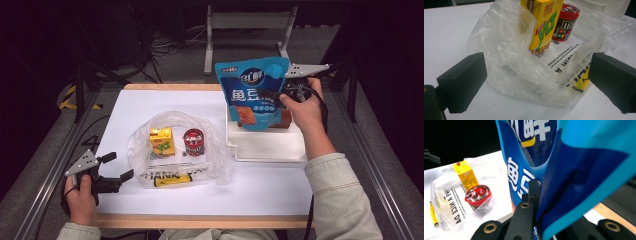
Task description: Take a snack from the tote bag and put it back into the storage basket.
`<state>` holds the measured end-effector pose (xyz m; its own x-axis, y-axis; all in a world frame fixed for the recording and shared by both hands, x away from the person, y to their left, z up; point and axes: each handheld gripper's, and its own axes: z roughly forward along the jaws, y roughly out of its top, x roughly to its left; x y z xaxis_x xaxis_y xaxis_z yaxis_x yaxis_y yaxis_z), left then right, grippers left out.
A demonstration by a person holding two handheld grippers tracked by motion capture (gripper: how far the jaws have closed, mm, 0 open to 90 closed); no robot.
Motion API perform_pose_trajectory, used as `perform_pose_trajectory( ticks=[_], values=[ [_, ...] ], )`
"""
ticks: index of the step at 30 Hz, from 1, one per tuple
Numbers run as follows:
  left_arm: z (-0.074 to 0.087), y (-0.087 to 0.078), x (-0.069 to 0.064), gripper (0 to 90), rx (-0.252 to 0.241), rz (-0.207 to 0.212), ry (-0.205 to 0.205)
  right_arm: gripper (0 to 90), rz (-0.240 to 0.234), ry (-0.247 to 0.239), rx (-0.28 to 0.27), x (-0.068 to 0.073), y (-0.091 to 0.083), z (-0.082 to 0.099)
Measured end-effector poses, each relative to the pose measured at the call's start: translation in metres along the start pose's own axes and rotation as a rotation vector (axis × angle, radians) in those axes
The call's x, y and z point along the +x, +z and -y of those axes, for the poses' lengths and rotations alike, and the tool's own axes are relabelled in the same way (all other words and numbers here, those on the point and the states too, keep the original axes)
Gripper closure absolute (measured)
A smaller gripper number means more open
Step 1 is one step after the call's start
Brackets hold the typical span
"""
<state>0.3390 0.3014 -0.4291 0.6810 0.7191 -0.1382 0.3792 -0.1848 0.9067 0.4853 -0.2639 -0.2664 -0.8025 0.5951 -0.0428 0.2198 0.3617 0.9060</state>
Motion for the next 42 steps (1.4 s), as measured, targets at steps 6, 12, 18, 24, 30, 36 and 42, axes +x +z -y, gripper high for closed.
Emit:
perform_pose_trajectory(
  ticks=[6, 12, 18, 24, 30, 36, 42],
  values=[
    [0.0, 0.0, 0.0, 2.8, 0.0, 0.0, 0.0, 87.8, -0.002, 0.017, 0.007, -0.002, 0.005, 0.009],
    [0.0, -0.001, 0.001, 2.8, 0.002, 0.0, 0.003, 87.8, -0.014, 0.031, 0.008, -0.003, 0.009, 0.015],
    [0.0, -0.001, 0.0, 2.8, -0.001, 0.001, 0.0, 88.0, -0.019, 0.042, 0.015, -0.004, 0.016, 0.022],
    [0.0, 0.0, 0.0, 2.8, 0.003, 0.001, 0.0, 87.9, -0.026, 0.051, 0.014, -0.004, 0.02, 0.028],
    [0.0, 0.0, 0.0, 2.8, 0.001, 0.002, -0.002, 88.1, -0.035, 0.066, 0.011, -0.006, 0.025, 0.035],
    [0.0, 0.0, 0.0, 2.8, 0.002, 0.001, 0.0, 88.2, -0.04, 0.075, 0.006, -0.008, 0.027, 0.041],
    [0.0, 0.0, 0.0, 2.8, -0.002, 0.001, -0.002, 88.1, -0.043, 0.088, 0.002, -0.012, 0.03, 0.048]
  ],
)
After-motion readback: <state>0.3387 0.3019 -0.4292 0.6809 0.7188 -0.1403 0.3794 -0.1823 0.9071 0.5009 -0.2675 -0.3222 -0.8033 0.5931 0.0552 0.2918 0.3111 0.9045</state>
